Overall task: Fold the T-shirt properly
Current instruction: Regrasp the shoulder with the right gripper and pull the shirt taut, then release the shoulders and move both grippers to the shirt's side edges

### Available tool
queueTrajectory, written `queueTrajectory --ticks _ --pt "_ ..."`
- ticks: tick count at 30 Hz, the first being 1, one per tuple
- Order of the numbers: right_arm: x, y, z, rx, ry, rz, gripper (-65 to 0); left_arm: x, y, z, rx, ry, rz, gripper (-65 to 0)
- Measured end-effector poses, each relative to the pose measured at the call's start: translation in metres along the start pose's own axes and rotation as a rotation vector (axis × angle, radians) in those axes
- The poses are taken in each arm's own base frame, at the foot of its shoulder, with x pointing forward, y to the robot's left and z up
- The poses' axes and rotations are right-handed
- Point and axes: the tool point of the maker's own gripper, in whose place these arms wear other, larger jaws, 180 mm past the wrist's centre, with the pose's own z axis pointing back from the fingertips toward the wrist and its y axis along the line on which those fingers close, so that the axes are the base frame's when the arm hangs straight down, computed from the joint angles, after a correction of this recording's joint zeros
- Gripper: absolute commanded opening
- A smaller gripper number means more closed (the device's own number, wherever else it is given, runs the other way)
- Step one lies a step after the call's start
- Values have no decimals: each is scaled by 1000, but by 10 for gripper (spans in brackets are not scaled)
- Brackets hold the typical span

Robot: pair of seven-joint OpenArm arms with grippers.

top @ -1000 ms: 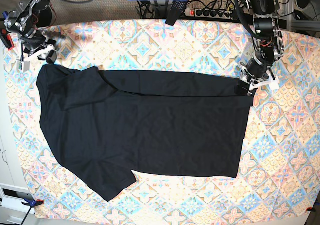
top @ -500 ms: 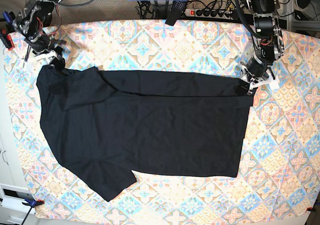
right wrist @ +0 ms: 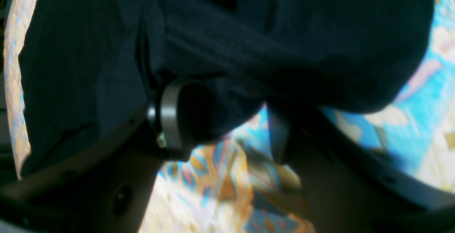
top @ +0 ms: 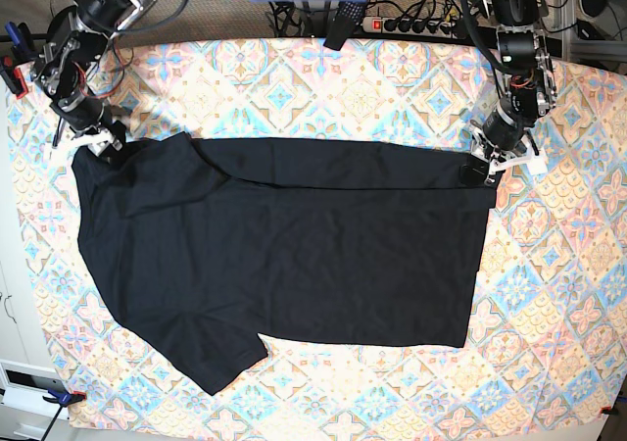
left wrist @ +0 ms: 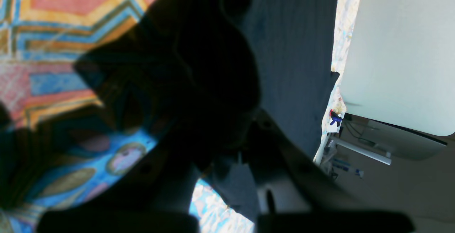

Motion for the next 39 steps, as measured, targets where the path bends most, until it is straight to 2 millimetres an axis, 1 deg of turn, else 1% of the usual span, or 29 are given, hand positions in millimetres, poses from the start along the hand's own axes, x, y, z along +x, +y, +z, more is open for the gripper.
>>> queueTrajectory --ticks 1,3,4,7,8,9,12,14,16,17,19,22,24,26,29,31,33,36,39 --pt "-1 -1 -1 -7 7 8 -339 -1 1 1 1 1 0 -650" --pt "-2 -4 -1 -25 17 26 -386 -1 1 1 -3 1 -3 -650" --pt "-2 -5 -1 -33 20 34 -431 -1 1 1 -2 1 -2 -650" --pt "-5 -9 -1 -53 38 47 -596 -1 1 1 -1 1 -3 -650" --pt "-7 -9 0 -54 47 46 -639 -1 1 1 -2 1 -3 -650" --pt "-7 -9 0 -57 47 50 -650 -1 1 1 -3 1 -3 -650" --pt "-6 -12 4 -68 48 57 -648 -3 1 7 2 3 -20 -650" --pt "-2 -21 12 -91 43 53 -648 -7 4 14 13 10 -35 -650" --pt "-2 -35 27 -127 26 52 -648 -13 12 24 34 44 -60 -650" --pt "-4 -41 34 -144 30 61 -648 -12 14 27 40 47 -69 -650" --pt "-16 -49 46 -172 59 73 -648 -8 16 30 45 45 -78 -650" --pt "-24 -54 57 -190 72 99 -648 -8 26 41 64 46 -86 -650" --pt "-23 -54 67 -179 47 91 -648 -14 35 52 84 53 -90 -650" --pt "-29 -62 84 -189 42 76 -648 -24 43 66 104 79 -109 -650" --pt "-46 -75 103 -230 85 73 -648 -29 45 82 113 91 -140 -650" --pt "-49 -76 113 -236 86 85 -648 -32 47 90 115 96 -149 -650" --pt "-50 -77 121 -235 79 92 -648 -36 53 97 131 104 -153 -650" --pt "-56 -79 126 -241 96 90 -644 -34 66 110 164 98 -136 -650" --pt "-59 -80 126 -243 106 90 -635 -34 73 115 185 99 -137 -650"
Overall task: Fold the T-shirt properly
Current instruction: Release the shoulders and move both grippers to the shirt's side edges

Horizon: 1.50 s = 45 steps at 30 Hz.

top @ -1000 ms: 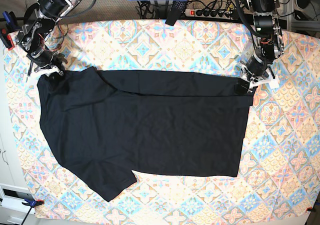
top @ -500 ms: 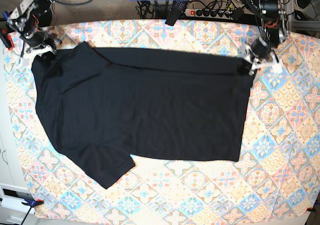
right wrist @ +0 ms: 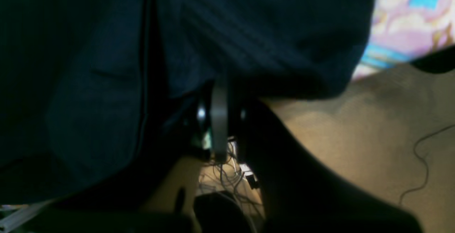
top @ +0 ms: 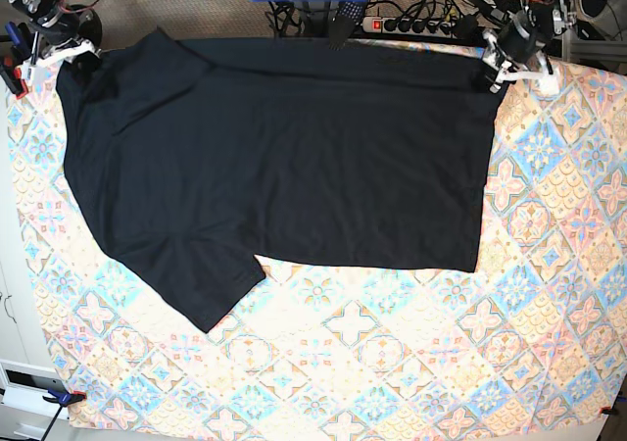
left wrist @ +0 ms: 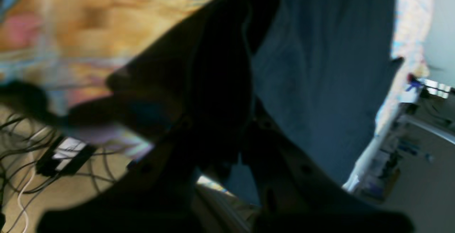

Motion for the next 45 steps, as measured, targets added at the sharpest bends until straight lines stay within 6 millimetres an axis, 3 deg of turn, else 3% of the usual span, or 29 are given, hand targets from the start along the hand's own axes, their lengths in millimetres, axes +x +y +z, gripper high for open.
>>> queueTrajectory --ticks 3,5,8,11,13,20,25,28,31,36,40,42,45 --pt "4 1 -1 1 -14 1 -566 2 -1 -1 -5 -9 0 -647" --pt "4 -2 0 -10 -11 3 -492 4 -1 0 -4 -17 0 -599" --pt "2 -4 1 -16 6 -1 -400 4 2 1 6 -10 2 -455" --pt "2 -7 3 -26 2 -11 -387 -1 -1 3 -4 41 -3 -328" --pt "7 -17 10 -50 -25 -31 -387 -1 -2 4 -12 44 4 -282" --pt "18 -39 28 -110 -85 -74 -387 -6 5 10 -6 44 24 -279" --pt "52 -28 43 -122 -162 20 -387 5 25 29 50 6 32 -275" --pt "66 -21 49 -121 -198 56 -387 19 25 36 69 -33 15 -275" --pt "67 -19 51 -126 -196 72 -387 41 4 42 22 -95 -21 -275" --pt "77 -12 52 -123 -207 103 -386 81 -44 33 -76 -168 -96 -277" --pt "118 24 43 -54 -265 217 -386 112 -82 23 -143 -215 -164 -275" --pt "133 42 41 -4 -309 252 -386 118 -100 12 -148 -202 -226 -275" --pt "115 39 34 -21 -230 266 -386 132 -135 -7 -181 -187 -304 -275"
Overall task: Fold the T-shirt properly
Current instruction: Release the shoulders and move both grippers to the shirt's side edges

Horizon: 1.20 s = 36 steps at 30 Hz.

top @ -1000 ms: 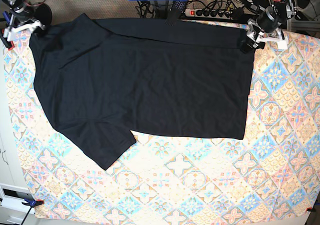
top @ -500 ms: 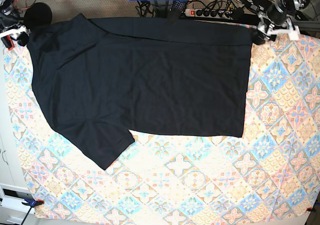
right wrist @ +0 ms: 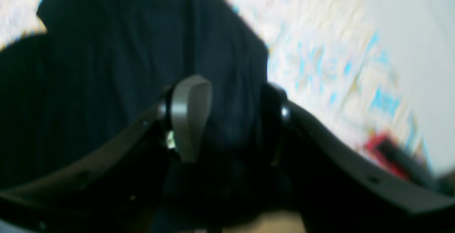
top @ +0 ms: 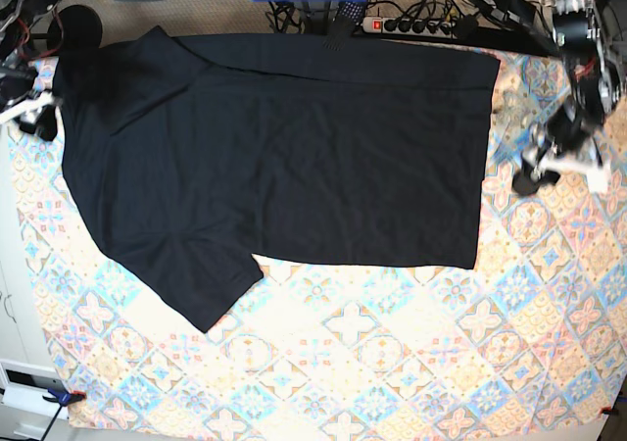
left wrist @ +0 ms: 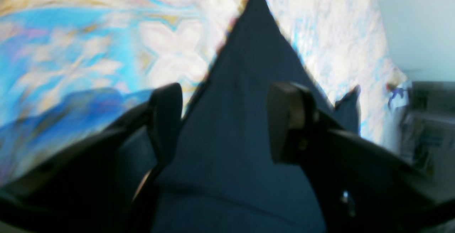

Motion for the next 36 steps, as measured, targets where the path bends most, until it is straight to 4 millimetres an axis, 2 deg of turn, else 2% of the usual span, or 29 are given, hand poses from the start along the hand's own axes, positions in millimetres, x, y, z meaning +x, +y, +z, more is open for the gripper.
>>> queueTrajectory --ticks 2,6,7,8,10,12,14,17,20,22,29,32,36 --pt "-11 7 -7 17 52 9 -386 12 -8 -19 -11 -2 4 -275" --pt "28 43 -27 115 -45 63 -386 7 6 -52 43 58 42 -275" --pt "32 47 -29 124 -48 89 -386 7 9 -58 58 65 49 -275" --pt "33 48 -29 121 -46 102 -386 12 8 -64 65 63 46 -275" --pt "16 38 -29 79 27 119 -386 25 -3 -79 60 57 16 -275" --pt "7 36 -29 78 64 121 -386 32 -16 -95 52 65 -5 -274" --pt "18 43 -33 98 32 134 -386 30 -26 -109 47 74 -27 -274" --pt "40 59 -38 141 -30 144 -386 23 -20 -126 88 84 -42 -274" --pt "33 56 -38 131 -6 152 -386 11 -14 -141 118 98 -53 -274" --pt "26 53 -37 120 23 153 -386 6 -11 -149 132 92 -58 -274" --pt "36 53 -37 124 -6 160 -386 -6 4 -157 179 83 -93 -274" --pt "34 52 -37 120 2 162 -386 -13 1 -164 172 57 -77 -277" --pt "35 52 -37 123 -2 160 -386 -27 -13 -172 146 76 -59 -280"
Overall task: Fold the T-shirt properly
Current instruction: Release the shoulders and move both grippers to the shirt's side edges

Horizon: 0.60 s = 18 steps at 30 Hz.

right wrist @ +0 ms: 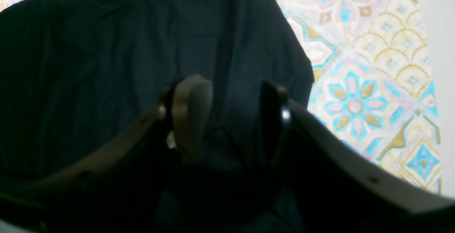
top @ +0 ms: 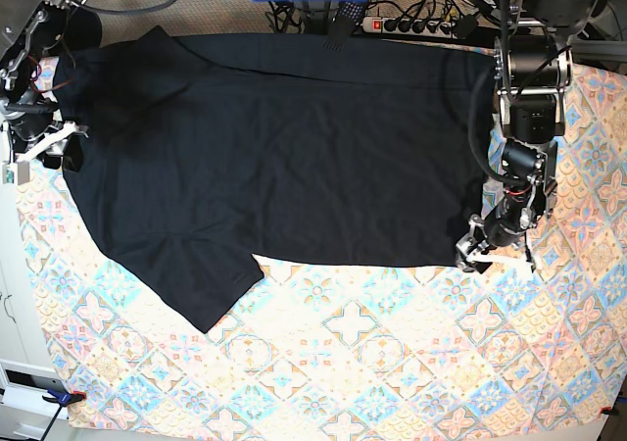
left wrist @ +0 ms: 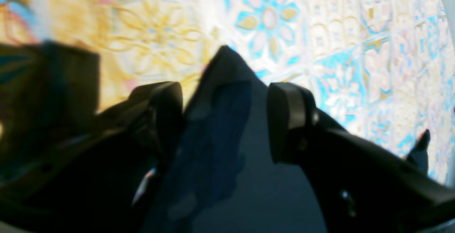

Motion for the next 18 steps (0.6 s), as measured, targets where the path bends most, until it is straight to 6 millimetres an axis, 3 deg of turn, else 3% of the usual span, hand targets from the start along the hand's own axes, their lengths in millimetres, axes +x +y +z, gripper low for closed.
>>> queueTrajectory --ticks 4,6,8,11,18 --pt "0 0 0 -1 1 1 -386 -15 -15 -6 -22 23 -37 -283" --pt "-1 0 0 -2 3 1 -386 -24 -22 -8 -34 47 -72 -332" --pt "-1 -1 0 -3 3 1 -386 -36 -30 -11 -46 71 -85 -438" --pt "-1 -2 1 -4 4 3 -386 -44 -29 -11 -45 96 -82 -649" --pt "5 -4 1 -7 3 18 -386 -47 -28 -11 -44 104 -79 -650"
